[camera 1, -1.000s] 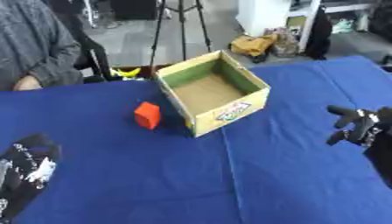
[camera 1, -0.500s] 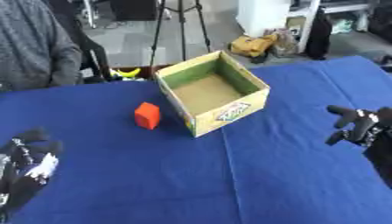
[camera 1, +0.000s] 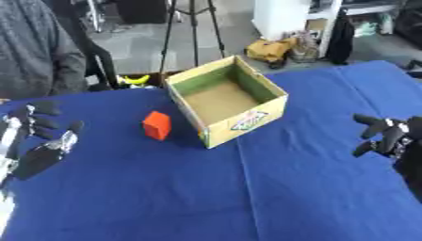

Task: Pick up objects on the table and place them in the box.

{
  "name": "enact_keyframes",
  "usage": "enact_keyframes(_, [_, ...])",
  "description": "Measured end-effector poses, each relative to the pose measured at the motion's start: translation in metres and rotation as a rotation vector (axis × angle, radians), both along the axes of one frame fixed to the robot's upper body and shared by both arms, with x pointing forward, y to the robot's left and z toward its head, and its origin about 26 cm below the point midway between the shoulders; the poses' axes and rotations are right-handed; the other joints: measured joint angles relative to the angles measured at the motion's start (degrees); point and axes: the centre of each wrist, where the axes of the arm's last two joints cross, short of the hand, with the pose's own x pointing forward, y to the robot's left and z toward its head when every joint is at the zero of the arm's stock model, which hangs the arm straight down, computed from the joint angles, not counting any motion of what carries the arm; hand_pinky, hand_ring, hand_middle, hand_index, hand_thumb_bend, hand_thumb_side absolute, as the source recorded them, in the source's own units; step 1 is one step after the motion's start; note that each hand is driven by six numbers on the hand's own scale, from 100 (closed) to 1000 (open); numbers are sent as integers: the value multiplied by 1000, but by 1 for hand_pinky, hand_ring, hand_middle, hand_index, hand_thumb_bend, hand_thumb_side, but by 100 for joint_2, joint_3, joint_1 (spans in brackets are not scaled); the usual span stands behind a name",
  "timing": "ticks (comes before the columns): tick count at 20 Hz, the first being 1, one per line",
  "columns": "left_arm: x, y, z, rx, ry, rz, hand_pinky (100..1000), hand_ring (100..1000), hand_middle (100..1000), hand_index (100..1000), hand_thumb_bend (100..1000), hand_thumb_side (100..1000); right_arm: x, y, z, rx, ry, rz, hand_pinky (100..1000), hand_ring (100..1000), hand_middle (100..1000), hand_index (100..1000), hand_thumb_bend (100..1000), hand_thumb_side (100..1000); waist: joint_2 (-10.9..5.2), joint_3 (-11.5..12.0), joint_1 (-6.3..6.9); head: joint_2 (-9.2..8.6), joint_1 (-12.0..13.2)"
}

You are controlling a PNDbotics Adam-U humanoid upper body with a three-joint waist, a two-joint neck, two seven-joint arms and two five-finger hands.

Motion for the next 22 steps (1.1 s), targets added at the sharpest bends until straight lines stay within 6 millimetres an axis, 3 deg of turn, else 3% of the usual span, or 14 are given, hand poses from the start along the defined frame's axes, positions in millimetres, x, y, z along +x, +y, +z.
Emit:
enact_keyframes(5, [35, -18, 9, 176, 102, 25, 611, 613, 670, 815, 518, 425, 0, 1, -1, -3, 7, 9, 555, 928, 564, 461, 100, 856, -9, -68, 26, 2, 23])
enact_keyframes(12, [75, -45, -7, 371, 239, 59, 618, 600, 648, 799, 570, 433, 1, 4, 0, -8, 11, 28, 555, 928, 564, 461, 100, 858, -27, -235, 46, 3, 124])
enact_keyframes(17, [91, -64, -17, 427, 258, 73, 618, 594, 640, 792, 566, 429, 3, 7, 1, -14, 11, 48, 555, 929, 564, 460, 100, 860, -17, -403, 71, 2, 240])
enact_keyframes(22, [97, -71, -27, 454, 265, 122, 615, 583, 627, 784, 540, 410, 4, 9, 2, -18, 7, 63, 555, 930, 563, 460, 100, 862, 15, -535, 100, -1, 320])
